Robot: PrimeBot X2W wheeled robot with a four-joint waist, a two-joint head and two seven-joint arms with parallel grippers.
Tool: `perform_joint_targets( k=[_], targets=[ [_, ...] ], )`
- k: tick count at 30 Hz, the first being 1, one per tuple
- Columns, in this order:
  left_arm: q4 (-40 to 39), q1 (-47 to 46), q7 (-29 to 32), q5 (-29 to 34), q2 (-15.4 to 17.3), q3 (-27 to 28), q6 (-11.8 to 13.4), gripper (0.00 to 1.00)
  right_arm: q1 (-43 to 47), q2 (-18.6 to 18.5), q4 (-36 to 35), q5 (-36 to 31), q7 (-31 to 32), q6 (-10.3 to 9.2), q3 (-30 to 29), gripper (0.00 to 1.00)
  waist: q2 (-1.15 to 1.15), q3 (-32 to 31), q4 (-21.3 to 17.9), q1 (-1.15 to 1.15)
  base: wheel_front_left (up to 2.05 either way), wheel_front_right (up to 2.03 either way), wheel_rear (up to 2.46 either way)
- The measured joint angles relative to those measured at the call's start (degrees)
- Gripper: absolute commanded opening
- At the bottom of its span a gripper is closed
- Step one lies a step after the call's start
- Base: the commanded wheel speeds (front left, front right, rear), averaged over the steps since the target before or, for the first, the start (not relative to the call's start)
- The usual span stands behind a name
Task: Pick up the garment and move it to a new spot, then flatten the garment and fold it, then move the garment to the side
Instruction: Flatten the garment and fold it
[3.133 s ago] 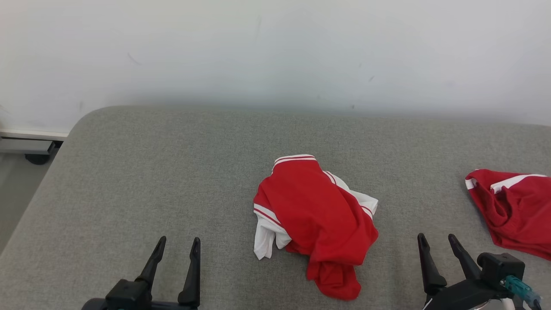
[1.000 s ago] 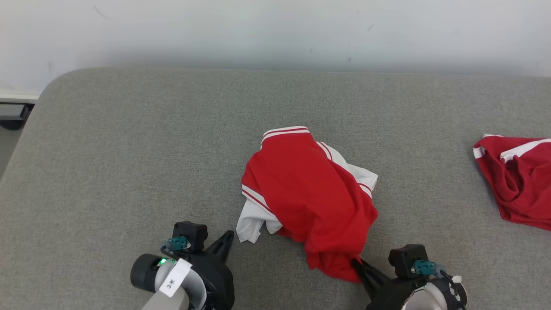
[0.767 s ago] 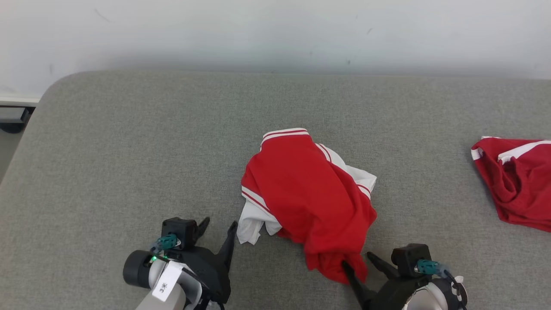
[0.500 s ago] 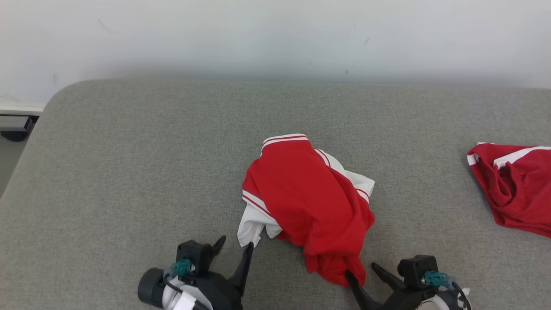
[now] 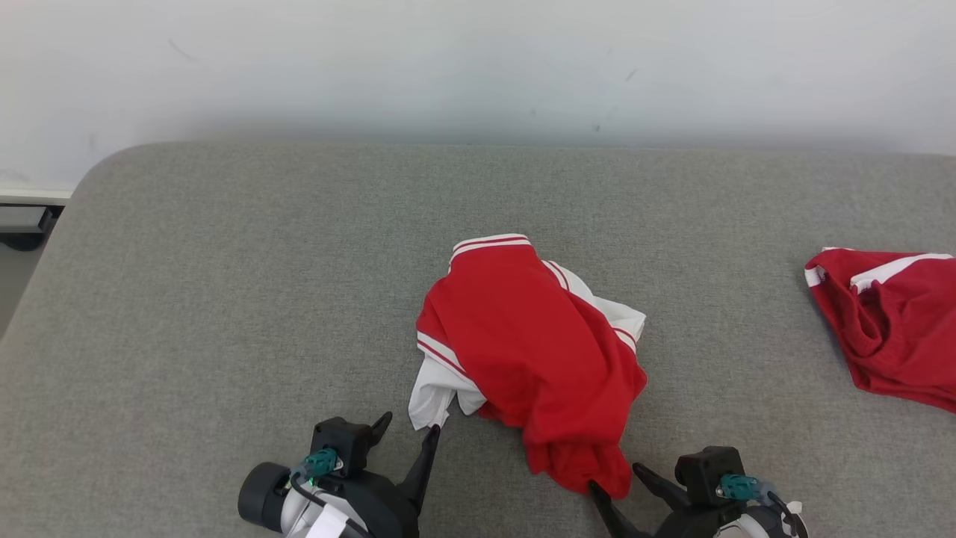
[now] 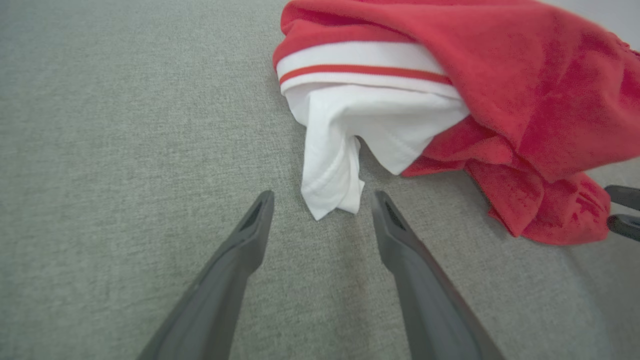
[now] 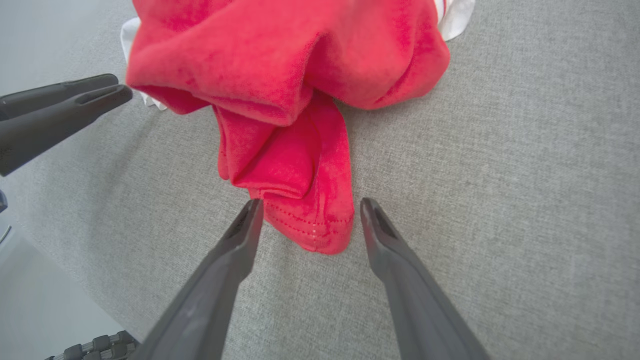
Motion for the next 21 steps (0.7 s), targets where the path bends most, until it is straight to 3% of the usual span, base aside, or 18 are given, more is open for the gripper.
perform_joint_targets(
  k=[14, 15, 16, 17, 21],
  targets=[
    [3.58, -3.5, 1.05, -0.11, -0.04, -0.22, -0.02, 0.97, -0.67, -0.18, 0.1, -1.05, 1.21, -0.34, 1.09, 1.0, 0.0, 0.91, -1.93, 0.0, 0.0, 0.0, 0.0],
    [3.7, -3.91, 1.05, -0.11, -0.04, -0.33, -0.03, 0.88, -0.67, -0.14, 0.19, -1.07, 1.26, -0.34, 1.09, 0.94, 0.0, 1.03, -2.0, 0.0, 0.0, 0.0, 0.0],
    [3.92, -4.22, 1.05, -0.11, -0.07, -0.66, -0.09, 0.66, -0.74, -0.13, 0.65, -1.33, 1.64, -0.38, 1.33, 0.57, 0.0, 1.18, -2.05, 0.0, 0.0, 0.0, 0.0],
    [4.25, -4.28, 1.07, -0.13, -0.1, -0.82, -0.11, 0.0, -0.85, -0.05, 0.98, -1.62, 1.64, -0.52, 1.51, 0.0, 0.0, 1.24, -2.05, 0.0, 0.0, 0.0, 0.0],
    [5.42, -4.63, 1.16, -0.27, -0.13, -1.12, -0.16, 0.0, -1.9, 0.71, 1.45, -1.63, 1.62, -0.52, 1.58, 0.0, 0.0, 1.33, -1.98, 0.0, 0.0, 0.0, 0.0]
  ],
)
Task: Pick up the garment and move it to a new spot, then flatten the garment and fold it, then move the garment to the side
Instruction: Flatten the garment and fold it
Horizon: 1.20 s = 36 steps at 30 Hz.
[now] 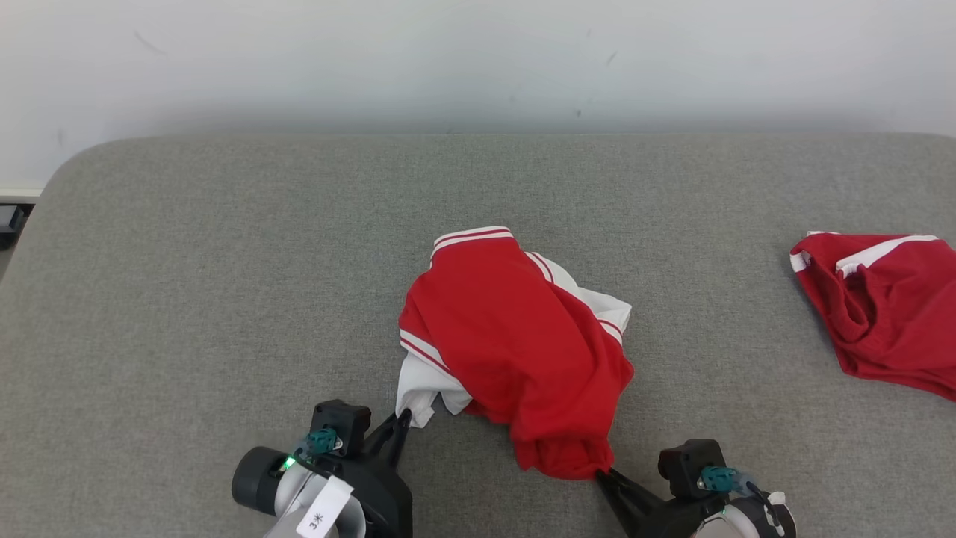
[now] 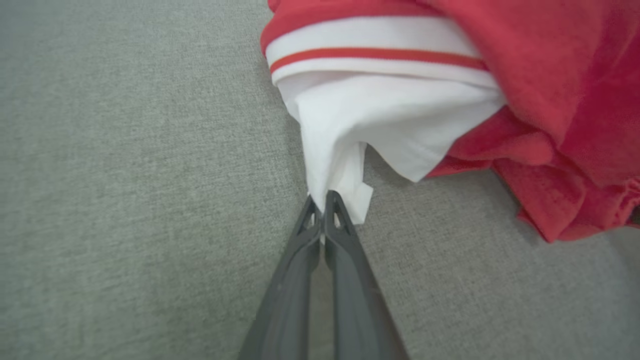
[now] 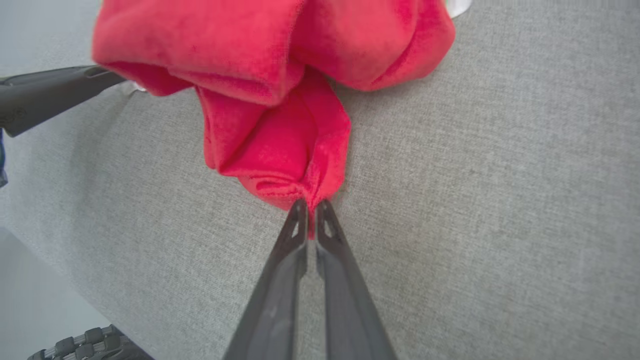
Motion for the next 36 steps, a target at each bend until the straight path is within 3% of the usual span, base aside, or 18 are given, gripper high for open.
perform_joint_targets(
  k=[9, 17, 20, 23, 26, 29, 32, 36],
  targets=[
    [0.44, -0.59, -0.8, 0.0, -0.02, -0.13, -0.22, 0.0, -0.1, -0.48, -0.63, 1.75, -1.36, -0.01, -3.11, 0.0, 0.0, -0.29, 0.95, 0.0, 0.0, 0.0, 0.0],
    [0.14, -0.58, -2.22, 0.11, 1.92, 0.33, 1.11, 0.0, 0.37, -3.91, -2.58, 3.67, -2.04, 0.3, -6.61, 0.0, 0.0, -0.76, 1.06, 0.0, 0.0, 0.0, 0.0],
    [-0.54, -0.51, -2.26, 0.11, 1.97, 0.16, 0.9, 0.0, 0.43, -5.26, -3.11, 4.61, -1.4, 1.4, -6.97, 0.0, 0.0, -0.88, 1.14, 0.0, 0.0, 0.0, 0.0],
    [-1.87, -0.42, -2.26, -0.08, 2.87, 0.19, -0.53, 0.0, -0.84, -6.62, -3.09, 5.94, 1.01, 3.67, -6.48, 0.0, 0.0, -0.85, 0.98, 0.0, 0.0, 0.0, 0.0],
    [-2.87, -1.52, -1.47, -0.19, 6.67, 0.14, -1.76, 0.0, -6.81, -8.15, -2.98, 7.0, 4.79, 5.37, -5.33, 0.0, 0.0, -0.5, 0.33, 0.0, 0.0, 0.0, 0.0],
    [-5.32, -6.1, 1.16, -2.14, 9.96, 0.54, -3.48, 0.0, -15.07, -9.24, -2.96, 12.22, 9.65, 6.32, -5.49, 0.0, 0.0, 0.47, -0.29, 0.0, 0.0, 0.0, 0.0],
    [-8.54, -14.05, 5.63, -3.9, 11.9, -0.31, -3.97, 0.0, -24.68, -10.95, -1.24, 13.88, 15.67, 6.37, -5.01, 0.0, 0.0, 1.97, -0.82, 0.0, 0.0, 0.0, 0.0],
    [-14.18, -27.19, 10.24, -9.96, 16.56, -3.12, -3.44, 0.0, -44.28, -12.87, 4.46, 14.33, 21.31, 6.32, -7.48, 0.0, 0.0, 4.57, -1.44, 0.01, 0.0, 0.0, 0.0]
  ],
)
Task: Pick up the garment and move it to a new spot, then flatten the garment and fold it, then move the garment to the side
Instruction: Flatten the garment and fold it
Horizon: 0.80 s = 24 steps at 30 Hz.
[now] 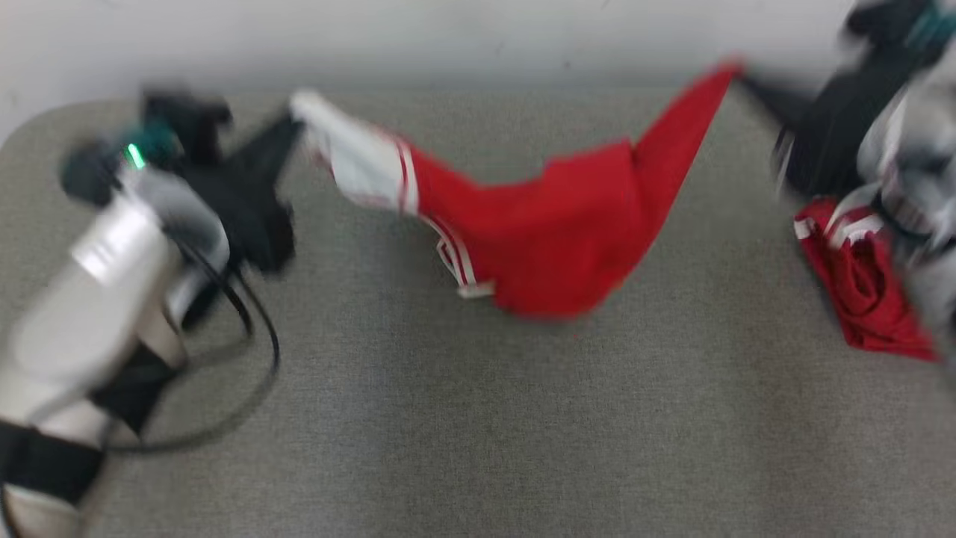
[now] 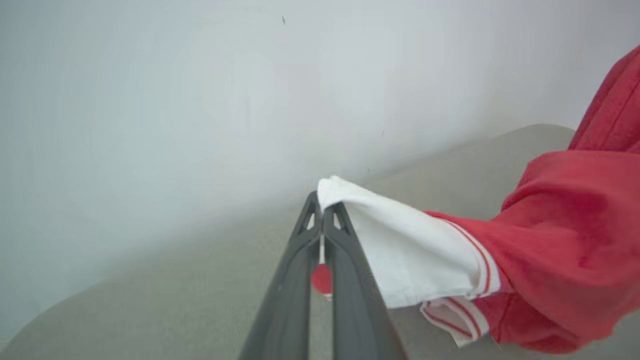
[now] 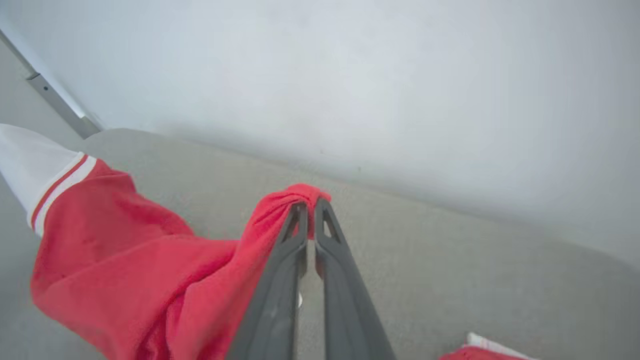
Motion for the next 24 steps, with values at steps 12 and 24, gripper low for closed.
perform_joint_targets(
  k=[12, 24],
  targets=[
    [-5.9, -28.77, -6.48, 2.46, 3.02, 5.97, 0.01, 0.0, -31.36, -1.66, 7.38, -8.78, -18.14, -1.2, -6.22, 0.0, -0.02, 9.35, -0.5, -0.01, 0.0, 0.0, 0.0],
    [-0.01, 3.52, -9.49, -0.09, 6.41, 1.27, 0.08, 0.0, 2.14, -0.63, 14.03, -3.25, -25.09, 0.01, -2.13, 0.0, 0.0, 9.44, 0.48, -0.02, 0.0, 0.0, 0.0]
  ],
)
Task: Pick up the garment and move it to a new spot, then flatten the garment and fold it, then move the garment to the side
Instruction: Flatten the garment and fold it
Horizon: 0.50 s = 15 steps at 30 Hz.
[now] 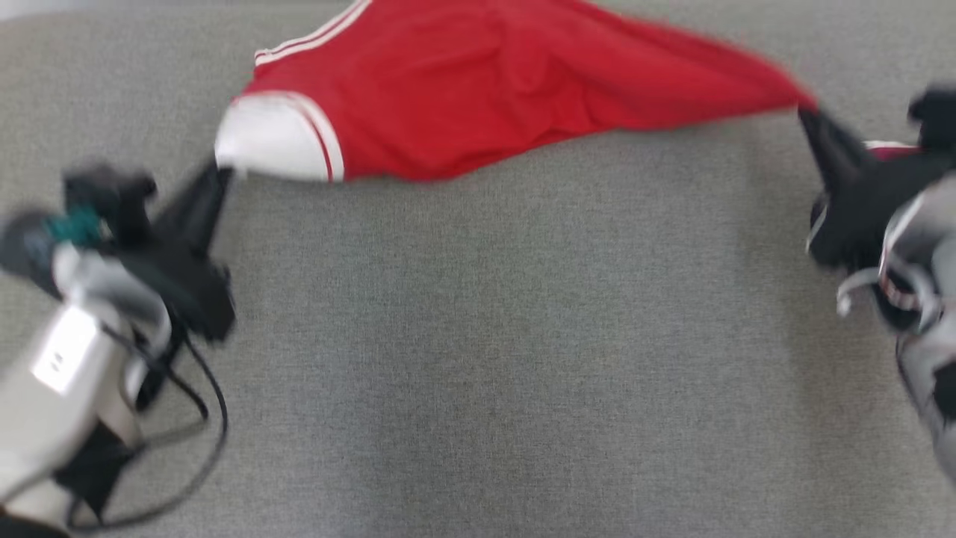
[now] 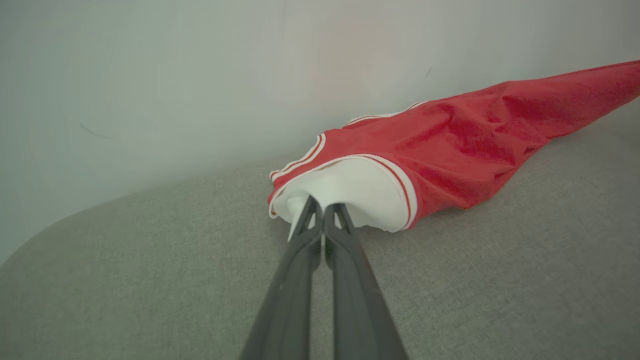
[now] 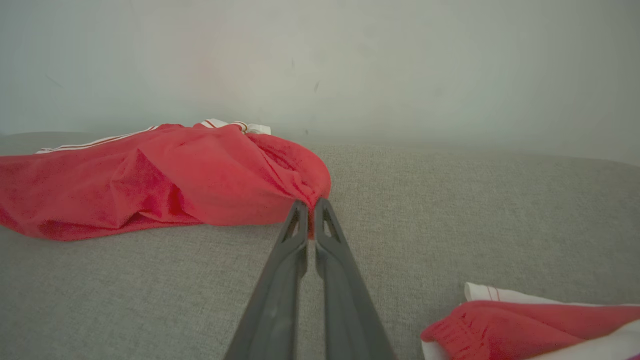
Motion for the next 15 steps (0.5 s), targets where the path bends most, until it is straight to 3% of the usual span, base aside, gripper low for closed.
perform_joint_targets(
  k=[5, 15],
  targets=[
    [-1.09, 11.0, -2.01, -0.65, -1.41, -1.58, 2.4, 0.0, 12.71, -0.94, -1.53, 2.16, -3.04, 0.03, 1.37, 0.0, -0.01, -3.8, -0.33, -0.01, 0.0, 0.0, 0.0],
    [-4.86, 23.24, -2.97, -2.75, -3.13, -3.98, 4.17, 0.0, 27.86, -1.21, -5.14, 5.3, -7.13, 0.05, 1.86, 0.0, -0.01, -11.07, 0.27, 0.0, 0.0, 0.0, 0.0]
  ],
)
